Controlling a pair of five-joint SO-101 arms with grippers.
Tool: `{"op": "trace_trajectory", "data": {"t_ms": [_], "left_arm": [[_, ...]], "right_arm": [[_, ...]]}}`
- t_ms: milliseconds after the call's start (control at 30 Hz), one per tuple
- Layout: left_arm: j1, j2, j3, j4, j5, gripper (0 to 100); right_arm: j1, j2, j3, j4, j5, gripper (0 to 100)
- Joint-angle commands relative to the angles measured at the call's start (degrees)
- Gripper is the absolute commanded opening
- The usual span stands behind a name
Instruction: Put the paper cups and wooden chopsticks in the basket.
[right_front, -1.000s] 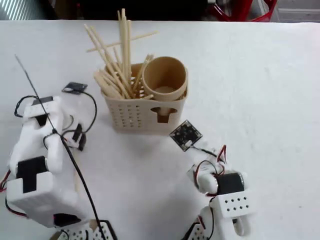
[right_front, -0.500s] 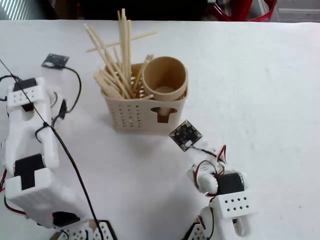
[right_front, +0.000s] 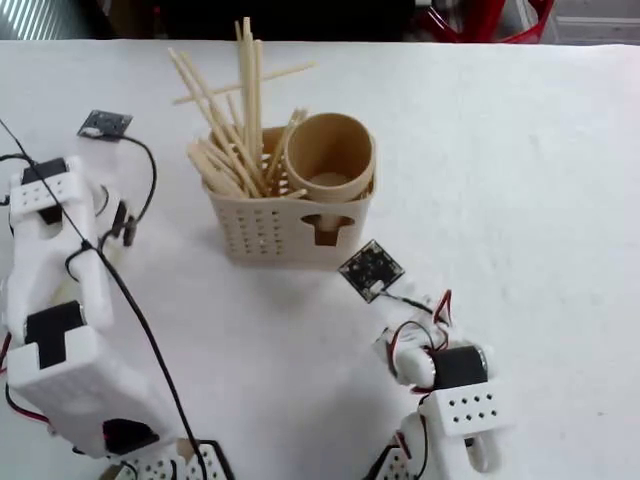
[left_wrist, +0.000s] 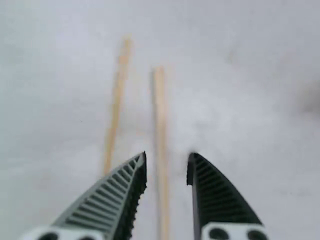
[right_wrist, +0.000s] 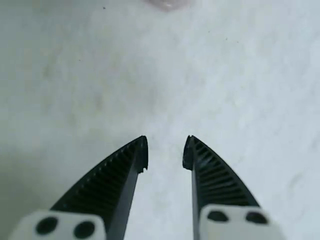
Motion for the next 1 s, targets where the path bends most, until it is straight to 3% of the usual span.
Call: {"op": "trace_trajectory", "data": {"t_ms": [0, 167, 400, 700, 967], "left_arm": [[-2.1, -0.3, 1.2, -3.2, -1.0, 15], [-5.6, -0.3, 1.5, -6.6, -2.0, 17], [-5.4, 2.3, 1.5, -4.5, -12.4, 32], [-8.5, 12.0, -6.9, -4.0, -12.2, 27], [-9.3, 10.1, -11.9, 0.4, -12.8, 27]], "right_arm": [[0.0, -0.7, -0.3, -0.8, 0.0, 12.7], [0.0, -0.7, -0.3, -0.8, 0.0, 12.7], [0.0, -0.7, -0.3, -0.8, 0.0, 12.7], [0.0, -0.7, -0.3, -0.8, 0.0, 12.7], [0.0, -0.7, -0.3, -0.8, 0.0, 12.7]]}}
